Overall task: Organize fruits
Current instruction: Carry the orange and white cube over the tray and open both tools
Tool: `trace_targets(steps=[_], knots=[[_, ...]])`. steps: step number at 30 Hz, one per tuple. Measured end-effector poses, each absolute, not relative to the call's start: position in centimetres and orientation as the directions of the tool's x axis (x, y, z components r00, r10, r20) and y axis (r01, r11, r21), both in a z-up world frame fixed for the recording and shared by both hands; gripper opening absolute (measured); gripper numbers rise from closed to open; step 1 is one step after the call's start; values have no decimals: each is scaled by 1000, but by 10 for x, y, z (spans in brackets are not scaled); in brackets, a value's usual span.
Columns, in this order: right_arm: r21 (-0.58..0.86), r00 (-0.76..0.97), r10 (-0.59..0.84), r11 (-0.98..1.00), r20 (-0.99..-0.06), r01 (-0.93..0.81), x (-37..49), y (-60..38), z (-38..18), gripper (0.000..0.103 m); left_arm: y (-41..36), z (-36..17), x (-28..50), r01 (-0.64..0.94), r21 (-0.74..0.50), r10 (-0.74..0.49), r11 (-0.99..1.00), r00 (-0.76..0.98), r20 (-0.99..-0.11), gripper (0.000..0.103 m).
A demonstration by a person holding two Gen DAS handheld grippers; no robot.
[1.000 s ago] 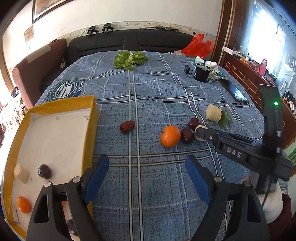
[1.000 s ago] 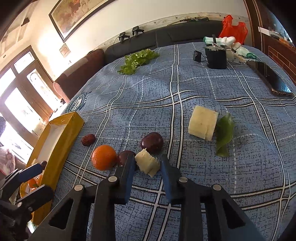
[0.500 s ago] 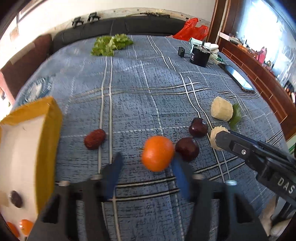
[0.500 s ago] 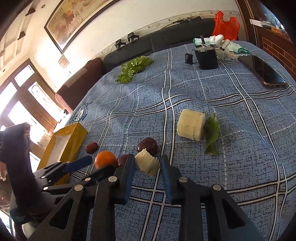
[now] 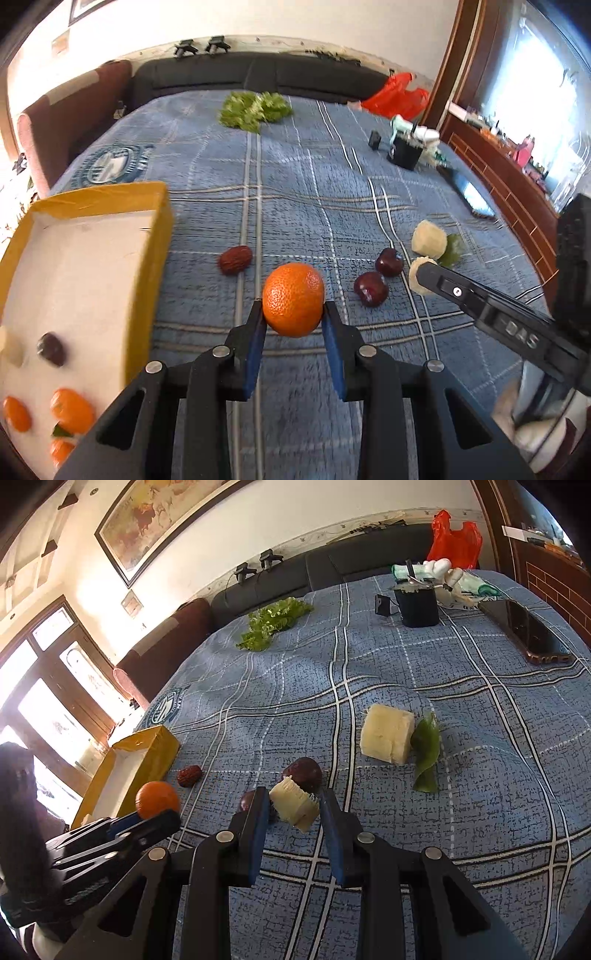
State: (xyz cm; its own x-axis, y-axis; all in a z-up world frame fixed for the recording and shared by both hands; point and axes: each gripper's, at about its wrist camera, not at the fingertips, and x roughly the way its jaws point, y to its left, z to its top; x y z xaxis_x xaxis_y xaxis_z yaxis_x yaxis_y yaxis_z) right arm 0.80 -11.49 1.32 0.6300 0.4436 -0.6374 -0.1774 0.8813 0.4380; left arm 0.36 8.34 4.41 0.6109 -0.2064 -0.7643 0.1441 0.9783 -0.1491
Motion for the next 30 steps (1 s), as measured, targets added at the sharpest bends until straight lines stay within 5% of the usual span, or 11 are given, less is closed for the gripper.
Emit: trace_targets(steps=[4, 9, 12, 30], knots=[[544, 594, 555, 809, -582, -223, 2, -112, 20, 31, 107, 61, -22, 111, -137, -177, 984, 645, -744, 29], [829, 417, 826, 503, -379, -244, -7, -102, 11, 32, 152, 77, -55, 38, -121, -114, 992, 691, -714, 30], [878, 343, 882, 414, -323, -239, -16, -80, 10, 32, 179, 80, -71, -8, -118, -78, 993, 703, -706, 30], [606, 274, 762, 638, -587, -474, -61, 88, 33, 33, 298, 52, -119, -278, -106, 112, 955, 666, -737, 30]])
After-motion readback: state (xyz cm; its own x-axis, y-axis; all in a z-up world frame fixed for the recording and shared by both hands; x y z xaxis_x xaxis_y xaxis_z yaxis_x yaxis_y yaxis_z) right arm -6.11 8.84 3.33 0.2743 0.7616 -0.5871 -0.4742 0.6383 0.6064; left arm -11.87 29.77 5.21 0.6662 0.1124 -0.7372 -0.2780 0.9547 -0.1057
